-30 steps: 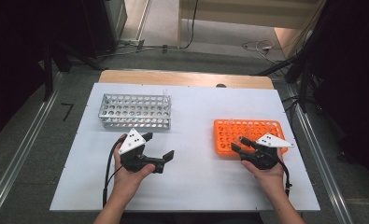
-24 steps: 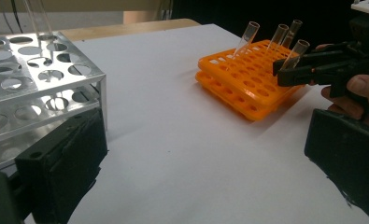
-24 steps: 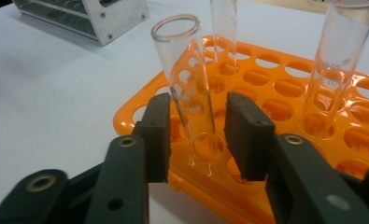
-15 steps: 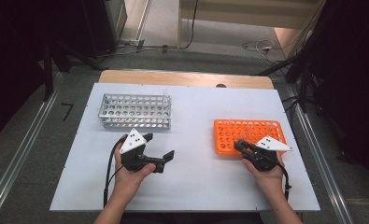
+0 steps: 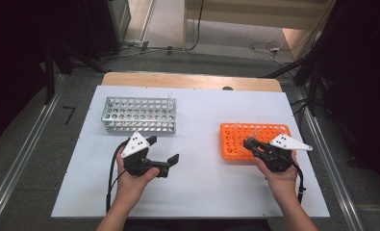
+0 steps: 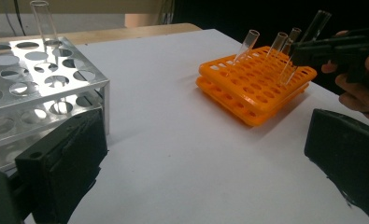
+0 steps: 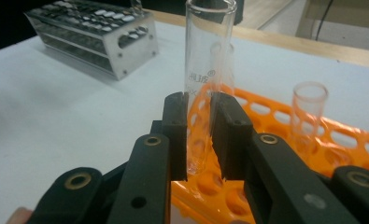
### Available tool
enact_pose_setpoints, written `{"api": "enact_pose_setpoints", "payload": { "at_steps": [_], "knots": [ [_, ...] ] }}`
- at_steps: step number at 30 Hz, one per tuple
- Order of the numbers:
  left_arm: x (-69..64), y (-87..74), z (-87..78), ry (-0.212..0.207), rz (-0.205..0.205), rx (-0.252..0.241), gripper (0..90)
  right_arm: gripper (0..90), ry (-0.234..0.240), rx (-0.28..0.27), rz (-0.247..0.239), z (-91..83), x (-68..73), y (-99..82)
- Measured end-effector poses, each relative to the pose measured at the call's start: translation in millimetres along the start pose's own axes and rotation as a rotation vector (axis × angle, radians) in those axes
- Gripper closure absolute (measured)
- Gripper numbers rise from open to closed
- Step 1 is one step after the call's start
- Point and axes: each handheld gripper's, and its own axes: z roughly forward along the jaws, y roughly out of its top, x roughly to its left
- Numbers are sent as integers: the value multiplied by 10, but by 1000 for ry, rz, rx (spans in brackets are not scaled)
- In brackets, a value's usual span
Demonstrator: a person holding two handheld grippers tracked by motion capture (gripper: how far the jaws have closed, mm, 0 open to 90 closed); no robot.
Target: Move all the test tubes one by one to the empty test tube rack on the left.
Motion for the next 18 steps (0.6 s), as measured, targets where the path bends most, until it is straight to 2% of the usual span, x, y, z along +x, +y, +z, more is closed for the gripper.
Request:
{"api": "enact_pose_setpoints", "payload": {
  "at_steps": [8,9,14,18],
  "knots": [
    [-45,34,4,-19,8,-5,0,742,83,8,-42,127,250,199],
    [-52,38,3,-20,8,-6,0,742,83,8,-42,127,250,199],
    [-83,63,-6,-34,9,-12,0,742,152,6,-33,218,412,167],
    [-116,83,6,-51,11,-16,0,742,178,26,-55,271,506,146]
  ]
}}
